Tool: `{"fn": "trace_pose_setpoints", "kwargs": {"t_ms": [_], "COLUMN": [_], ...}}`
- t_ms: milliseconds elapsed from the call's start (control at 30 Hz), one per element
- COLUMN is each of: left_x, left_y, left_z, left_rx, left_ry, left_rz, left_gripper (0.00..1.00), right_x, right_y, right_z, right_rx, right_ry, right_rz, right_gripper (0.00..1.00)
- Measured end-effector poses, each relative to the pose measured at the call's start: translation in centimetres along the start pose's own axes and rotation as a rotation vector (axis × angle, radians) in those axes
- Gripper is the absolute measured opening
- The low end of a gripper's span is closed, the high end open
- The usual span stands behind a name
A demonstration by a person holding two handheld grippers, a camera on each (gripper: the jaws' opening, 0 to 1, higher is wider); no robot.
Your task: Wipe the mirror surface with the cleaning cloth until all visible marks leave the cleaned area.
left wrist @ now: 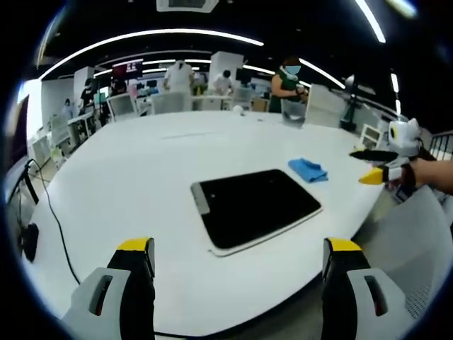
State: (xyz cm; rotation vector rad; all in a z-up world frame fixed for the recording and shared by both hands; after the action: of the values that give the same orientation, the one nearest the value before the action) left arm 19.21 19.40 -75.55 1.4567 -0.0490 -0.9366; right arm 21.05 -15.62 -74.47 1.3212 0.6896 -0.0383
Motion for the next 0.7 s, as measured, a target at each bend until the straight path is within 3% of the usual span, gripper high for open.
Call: {"fn": "trace_pose_setpoints", "kwargs": {"t_ms": [400,700], "left_x": [0.0,0.1], "left_y": [0.5,0.7], "left_z": [-0.1,-0.2], "left_rx": [0.011,0.029], "left_ry": [0.007,0.013], "left_rz": [0.022,0.028], "left_gripper": [0.99,0.99], "right_x": [-1.7,-1.2], "right_y": [0.5,-0.2], "right_z": [0.0,0.2], "right_rx": [-0.014,-0.005], "right_ry": [-0.019,-0.029], "right_rz": [0.054,0.023], "right_gripper": [1.0,1.0]}}
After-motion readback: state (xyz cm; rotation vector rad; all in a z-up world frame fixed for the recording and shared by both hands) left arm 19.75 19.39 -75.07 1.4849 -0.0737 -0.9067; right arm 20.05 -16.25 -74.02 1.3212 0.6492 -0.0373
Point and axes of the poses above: the point that each gripper's makers call its tool centre point, and the gripper's own axes: x roughly forward along the fingers, z roughly to its right, y roughly out of its top, the point moved 7 cm from there along -x, roughly backward along the fingers, and after that the axes turned 6 degrees about -y, right-handed, at the moved point
